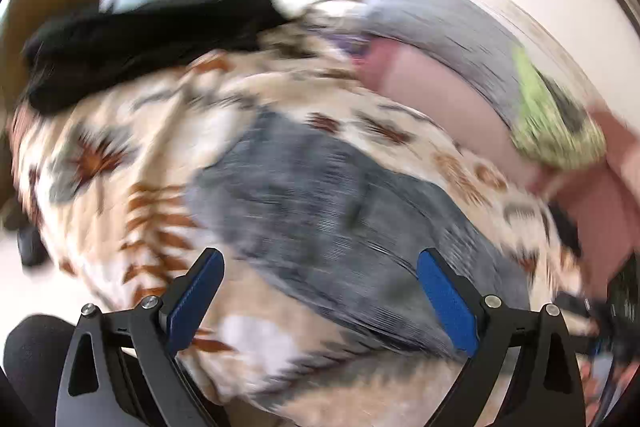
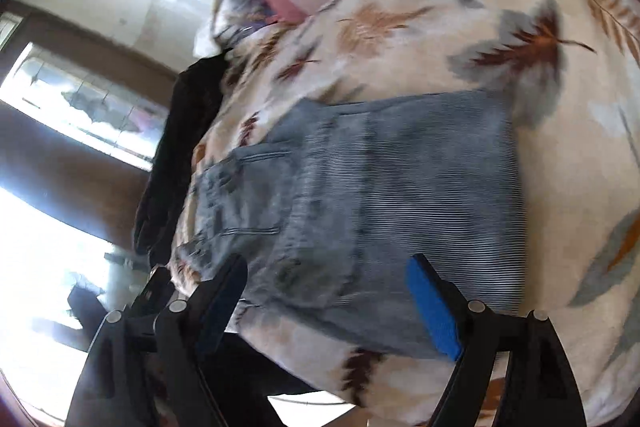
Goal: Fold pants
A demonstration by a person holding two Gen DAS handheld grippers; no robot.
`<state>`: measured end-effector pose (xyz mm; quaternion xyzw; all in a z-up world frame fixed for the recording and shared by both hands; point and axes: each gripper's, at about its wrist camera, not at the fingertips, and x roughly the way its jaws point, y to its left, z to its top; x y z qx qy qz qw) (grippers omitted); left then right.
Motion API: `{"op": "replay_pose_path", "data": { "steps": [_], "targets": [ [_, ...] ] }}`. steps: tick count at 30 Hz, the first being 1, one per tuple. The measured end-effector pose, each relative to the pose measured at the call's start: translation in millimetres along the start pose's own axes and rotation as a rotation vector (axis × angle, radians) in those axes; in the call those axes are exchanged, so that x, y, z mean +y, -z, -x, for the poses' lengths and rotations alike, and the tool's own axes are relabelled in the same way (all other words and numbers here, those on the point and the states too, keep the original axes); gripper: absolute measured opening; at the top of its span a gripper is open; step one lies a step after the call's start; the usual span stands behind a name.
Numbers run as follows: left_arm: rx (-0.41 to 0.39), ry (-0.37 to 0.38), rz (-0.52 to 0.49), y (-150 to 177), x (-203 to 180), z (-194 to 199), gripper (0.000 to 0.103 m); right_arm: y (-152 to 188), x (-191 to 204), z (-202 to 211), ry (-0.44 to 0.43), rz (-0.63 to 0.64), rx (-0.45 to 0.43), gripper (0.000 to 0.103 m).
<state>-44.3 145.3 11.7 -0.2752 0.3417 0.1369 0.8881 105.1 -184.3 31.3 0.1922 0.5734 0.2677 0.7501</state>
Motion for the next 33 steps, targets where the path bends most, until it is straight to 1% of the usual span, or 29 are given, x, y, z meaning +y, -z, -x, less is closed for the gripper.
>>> {"op": "replay_pose_path", "data": {
  "steps": [3, 6, 8, 10, 13, 15, 17, 18, 19, 20, 21, 22, 23, 25, 26, 28, 29, 30, 31, 32, 33],
  "targets": [
    [0.049, 0.021, 0.162, -8.3, 40.4, -15.9, 0.097, -1.4, 25.0, -14.5, -0.029, 0.021, 0.033, 0.084],
    [0.104, 0.075, 0.269, -14.6, 65.5, -34.5, 0.097, -5.0, 50.6, -38.3, -0.034, 0.059, 0.072, 0.084],
    [0.138, 0.106, 0.304, -19.4, 71.3, -48.4, 0.097, -5.3, 66.0, -56.6, -0.030, 0.082, 0.102, 0.084],
    [0.151, 0.150, 0.330, -24.2, 74.5, -60.0, 0.097, -4.6, 74.3, -69.4, -0.033, 0.090, 0.124, 0.084],
    [0.183, 0.179, 0.388, -28.5, 79.3, -76.2, 0.097, -5.0, 83.7, -85.2, -0.027, 0.093, 0.144, 0.084],
    [0.175, 0.180, 0.405, -31.6, 80.6, -80.3, 0.096, -9.0, 87.1, -93.7, -0.038, 0.081, 0.150, 0.084],
    [0.165, 0.197, 0.405, -36.3, 78.2, -82.2, 0.096, -15.3, 88.5, -102.5, -0.051, 0.055, 0.155, 0.084],
    [0.161, 0.199, 0.410, -38.7, 78.4, -83.3, 0.094, -18.3, 88.2, -104.7, -0.054, 0.046, 0.155, 0.084],
    [0.154, 0.208, 0.415, -40.2, 78.1, -83.5, 0.084, -22.4, 88.6, -108.4, -0.062, 0.026, 0.153, 0.084],
    [0.152, 0.205, 0.405, -41.4, 76.6, -85.0, 0.077, -25.4, 90.0, -110.7, -0.073, 0.017, 0.155, 0.084],
    [0.154, 0.189, 0.389, -40.9, 76.2, -84.7, 0.061, -29.7, 92.2, -114.1, -0.094, 0.005, 0.158, 0.084],
    [0.161, 0.174, 0.374, -40.5, 75.2, -88.2, 0.048, -35.4, 94.5, -119.0, -0.114, -0.006, 0.159, 0.084],
    [0.166, 0.164, 0.370, -39.5, 76.2, -90.5, 0.044, -40.8, 95.4, -122.7, -0.129, -0.014, 0.163, 0.084],
    [0.167, 0.140, 0.370, -36.5, 80.0, -93.5, 0.030, -54.0, 94.3, -137.9, -0.136, -0.059, 0.168, 0.084],
    [0.165, 0.136, 0.369, -36.3, 81.2, -94.0, 0.028, -59.3, 92.2, -145.6, -0.131, -0.082, 0.170, 0.084],
    [0.158, 0.130, 0.358, -36.2, 82.4, -94.1, 0.021, -70.1, 85.1, -170.6, -0.127, -0.113, 0.195, 0.084],
    [0.155, 0.123, 0.348, -36.1, 82.1, -94.7, 0.020, -72.5, 79.1, -183.0, -0.098, -0.129, 0.212, 0.084],
    [0.153, 0.122, 0.346, -35.4, 82.5, -95.4, 0.019, -72.8, 69.3, -197.8, -0.044, -0.161, 0.246, 0.084],
    [0.152, 0.122, 0.341, -35.1, 82.5, -95.3, 0.019, -72.3, 61.2, -207.5, -0.029, -0.206, 0.271, 0.084],
    [0.151, 0.122, 0.334, -35.3, 82.4, -95.2, 0.019, -75.2, 63.3, -204.5, -0.033, -0.212, 0.260, 0.084],
    [0.150, 0.123, 0.329, -35.6, 82.5, -95.0, 0.019, -79.9, 70.7, -199.5, -0.047, -0.191, 0.261, 0.084]
  ]
}}
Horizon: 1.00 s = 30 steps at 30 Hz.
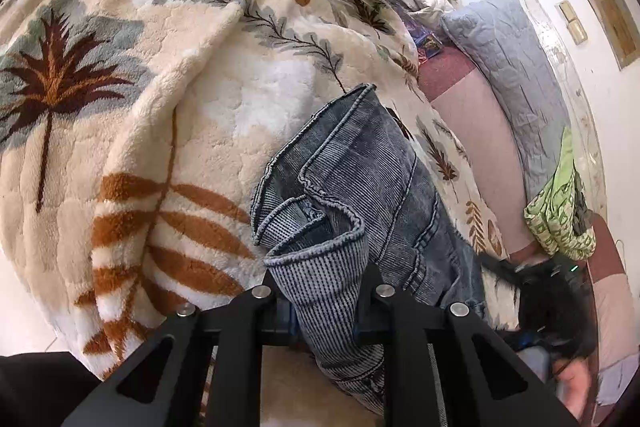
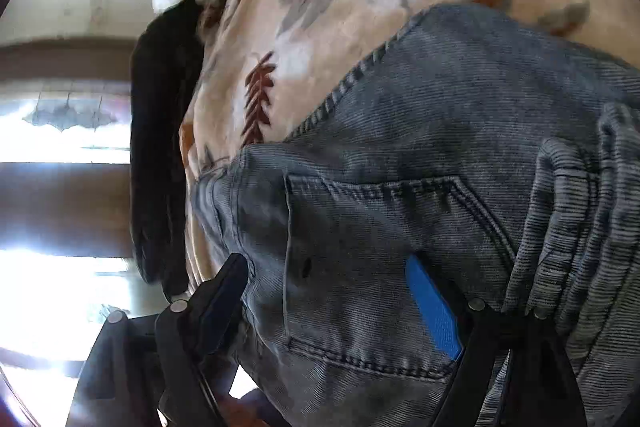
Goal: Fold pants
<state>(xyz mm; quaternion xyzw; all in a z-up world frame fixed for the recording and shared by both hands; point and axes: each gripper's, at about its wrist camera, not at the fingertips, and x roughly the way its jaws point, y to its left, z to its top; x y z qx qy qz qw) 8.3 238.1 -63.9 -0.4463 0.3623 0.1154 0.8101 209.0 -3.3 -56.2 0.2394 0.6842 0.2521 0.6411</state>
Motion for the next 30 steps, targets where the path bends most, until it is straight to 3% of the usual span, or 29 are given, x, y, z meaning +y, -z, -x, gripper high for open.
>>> {"op": "replay_pose_path", "data": {
  "steps": [2, 5, 6, 8, 10, 12, 13, 14, 16, 18, 19, 20, 22, 23, 24, 27, 29, 30],
  "targets": [
    [-0.006, 0.005, 0.008, 0.1, 1.6, -0.3, 0.021, -4.3, 19.8, 16.6, -0.034, 0.072, -0.044, 0.084],
    [-0.018, -0.008, -0.004, -0.1, -2.3, -2.5, 0.024, -17.1, 30.3, 24.0, -0.095, 0.069, -0.082, 0.084],
    [-0.022, -0.014, -0.009, -0.2, -3.7, -3.2, 0.025, -24.3, 28.3, 12.3, -0.078, 0.073, -0.062, 0.084],
    [-0.030, -0.027, -0.023, 0.5, -6.0, -1.8, 0.025, -31.5, 19.4, -9.1, 0.038, 0.052, 0.001, 0.084],
    [-0.044, -0.048, -0.054, 1.2, -9.3, 5.3, 0.030, -33.3, 20.9, -10.1, 0.051, 0.110, 0.013, 0.083],
    [-0.122, -0.069, -0.078, 3.0, -10.3, 27.5, 0.036, -35.1, 31.3, 7.4, 0.076, 0.182, -0.029, 0.083],
    [-0.187, -0.087, -0.100, 4.1, -12.2, 40.8, 0.044, -39.9, 34.8, 20.4, 0.095, 0.206, -0.060, 0.083],
    [-0.283, -0.108, -0.131, 5.5, -17.5, 58.4, 0.049, -45.8, 36.9, 29.8, 0.132, 0.225, -0.088, 0.083],
    [-0.378, -0.105, -0.164, 6.7, -26.0, 73.7, 0.065, -61.1, 41.9, 45.9, 0.325, 0.306, -0.153, 0.083],
    [-0.366, -0.084, -0.211, 6.4, -36.0, 70.3, 0.066, -74.9, 44.2, 38.3, 0.491, 0.405, -0.138, 0.083],
    [-0.317, -0.060, -0.229, 6.3, -39.8, 60.8, 0.066, -81.8, 41.2, 26.9, 0.572, 0.452, -0.108, 0.083],
    [-0.274, -0.048, -0.238, 6.3, -42.2, 52.8, 0.066, -85.6, 38.5, 15.7, 0.596, 0.482, -0.066, 0.083],
    [-0.202, -0.041, -0.259, 6.5, -46.5, 35.7, 0.066, -88.1, 31.4, -1.2, 0.631, 0.532, -0.009, 0.075],
    [-0.164, -0.057, -0.277, 6.1, -48.6, 25.7, 0.066, -86.8, 29.0, -7.5, 0.627, 0.561, 0.014, 0.061],
    [-0.128, -0.094, -0.288, 5.4, -48.3, 16.1, 0.066, -84.7, 28.3, -17.3, 0.614, 0.588, 0.054, 0.033],
    [-0.089, -0.217, -0.283, 5.2, -39.5, -1.0, 0.066, -70.5, 36.3, -38.9, 0.706, 0.714, 0.100, 0.016],
    [-0.076, -0.233, -0.287, 5.8, -35.2, -3.3, 0.066, -68.3, 42.5, -36.5, 0.761, 0.765, 0.061, 0.006],
    [-0.081, -0.231, -0.292, 6.5, -34.8, -2.8, 0.066, -71.9, 41.4, -32.5, 0.797, 0.769, 0.016, 0.006]
  ]
}}
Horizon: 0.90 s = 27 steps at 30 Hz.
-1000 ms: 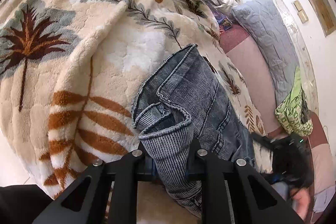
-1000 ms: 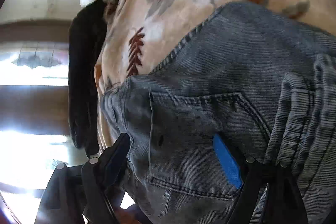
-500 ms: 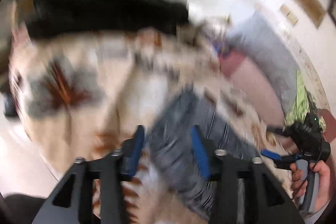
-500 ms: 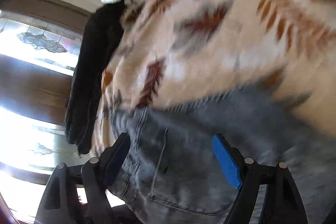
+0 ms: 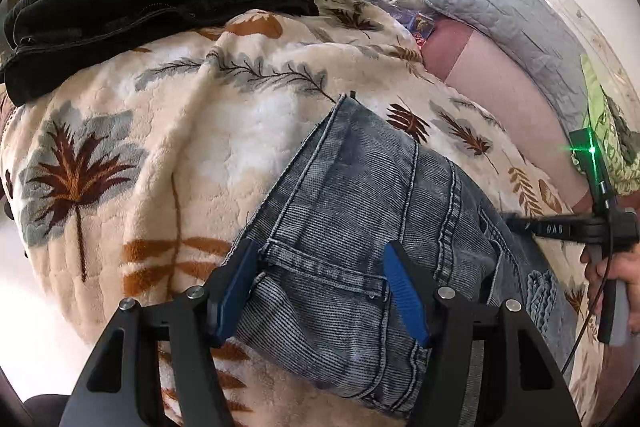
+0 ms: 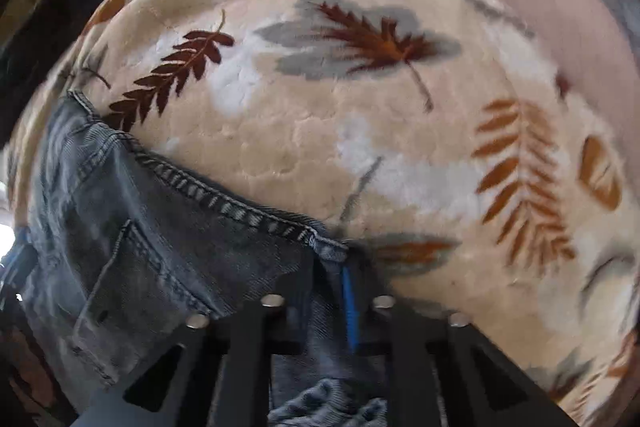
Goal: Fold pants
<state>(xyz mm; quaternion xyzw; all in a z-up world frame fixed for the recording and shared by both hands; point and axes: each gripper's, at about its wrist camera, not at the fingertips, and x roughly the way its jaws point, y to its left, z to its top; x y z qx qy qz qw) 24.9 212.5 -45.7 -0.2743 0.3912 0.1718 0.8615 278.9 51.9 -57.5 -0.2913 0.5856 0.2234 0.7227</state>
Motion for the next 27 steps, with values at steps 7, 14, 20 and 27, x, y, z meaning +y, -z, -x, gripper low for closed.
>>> {"op": "replay_pose_path", "data": {
  "steps": [7, 14, 20, 27],
  "targets": [
    [-0.013, -0.076, -0.085, 4.3, -13.6, -1.9, 0.067, 5.9, -3.8, -11.3, 0.003, -0.116, -0.033, 0.006],
    [-0.013, -0.070, -0.082, 3.9, -13.1, -1.5, 0.067, 10.8, -10.5, 48.9, -0.138, -0.231, -0.143, 0.022],
    [-0.015, -0.071, -0.092, 4.9, -15.1, -1.4, 0.069, 13.0, 41.2, -3.1, -0.014, -0.007, 0.000, 0.022],
    [-0.014, -0.060, -0.088, 5.0, -13.1, -0.5, 0.069, 6.9, 26.7, 33.2, -0.074, -0.162, -0.088, 0.023]
  ]
}}
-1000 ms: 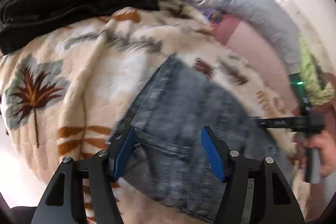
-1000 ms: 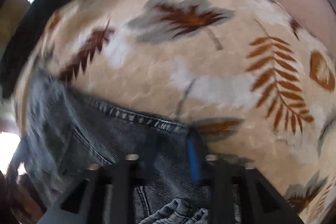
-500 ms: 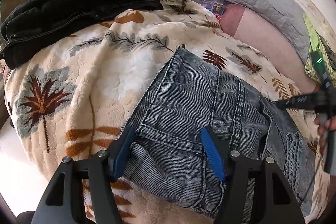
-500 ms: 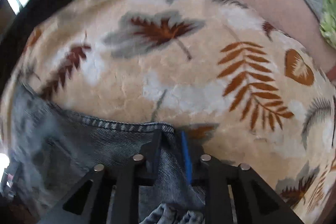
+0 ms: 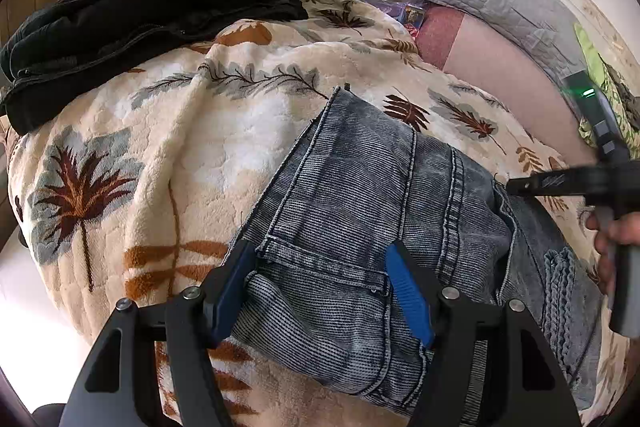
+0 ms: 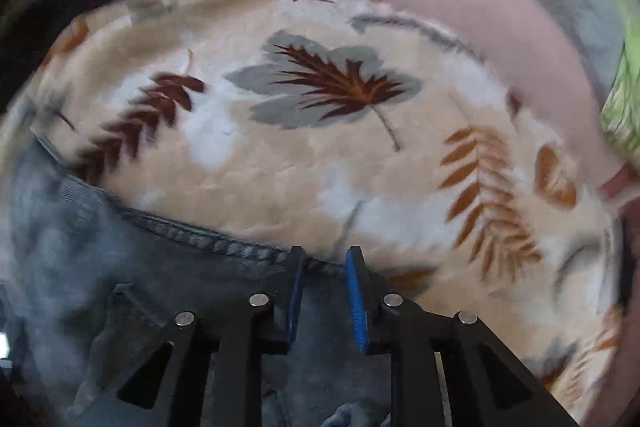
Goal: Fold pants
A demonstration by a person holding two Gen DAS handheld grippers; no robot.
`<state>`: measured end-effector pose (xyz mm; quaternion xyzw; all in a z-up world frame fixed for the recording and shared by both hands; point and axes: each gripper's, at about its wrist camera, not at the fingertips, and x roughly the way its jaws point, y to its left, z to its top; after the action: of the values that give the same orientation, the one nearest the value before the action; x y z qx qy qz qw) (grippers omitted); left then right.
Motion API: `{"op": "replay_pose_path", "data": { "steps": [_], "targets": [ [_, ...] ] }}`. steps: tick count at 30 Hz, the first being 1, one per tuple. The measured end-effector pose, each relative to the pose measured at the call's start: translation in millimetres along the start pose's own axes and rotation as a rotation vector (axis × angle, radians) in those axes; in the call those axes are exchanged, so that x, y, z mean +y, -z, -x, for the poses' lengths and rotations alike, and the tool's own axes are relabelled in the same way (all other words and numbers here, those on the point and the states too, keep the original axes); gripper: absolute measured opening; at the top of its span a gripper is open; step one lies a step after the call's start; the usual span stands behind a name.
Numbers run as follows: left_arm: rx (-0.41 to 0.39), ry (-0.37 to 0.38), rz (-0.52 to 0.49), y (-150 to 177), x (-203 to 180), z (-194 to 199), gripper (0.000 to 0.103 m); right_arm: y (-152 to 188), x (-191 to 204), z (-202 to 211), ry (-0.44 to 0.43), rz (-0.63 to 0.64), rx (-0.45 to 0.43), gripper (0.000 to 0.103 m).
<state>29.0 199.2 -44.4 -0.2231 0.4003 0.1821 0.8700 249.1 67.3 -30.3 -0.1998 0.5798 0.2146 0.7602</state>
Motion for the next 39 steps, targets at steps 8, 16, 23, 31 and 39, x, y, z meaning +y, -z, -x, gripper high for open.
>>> {"op": "replay_pose_path", "data": {
  "steps": [8, 16, 23, 31, 39],
  "targets": [
    [-0.005, 0.007, -0.004, -1.0, -2.6, -0.4, 0.074, 0.7, 1.8, -2.0, -0.039, -0.052, 0.033, 0.030],
    [-0.142, 0.014, 0.081, 1.3, 10.7, 31.1, 0.074, 56.7, 28.4, 51.5, -0.148, 0.020, -0.014, 0.061],
    [-0.179, -0.019, 0.033, 13.4, 10.8, 44.6, 0.074, 79.8, 20.2, 52.7, -0.228, -0.091, -0.024, 0.077],
    [-0.062, 0.096, 0.185, 32.3, 34.9, 65.1, 0.074, 164.7, -28.2, 102.1, -0.371, -0.213, -0.093, 0.080],
    [0.088, 0.280, 0.347, 28.1, 38.7, 43.8, 0.074, 186.5, -31.8, 76.3, -0.463, -0.268, -0.084, 0.080]
  ]
}}
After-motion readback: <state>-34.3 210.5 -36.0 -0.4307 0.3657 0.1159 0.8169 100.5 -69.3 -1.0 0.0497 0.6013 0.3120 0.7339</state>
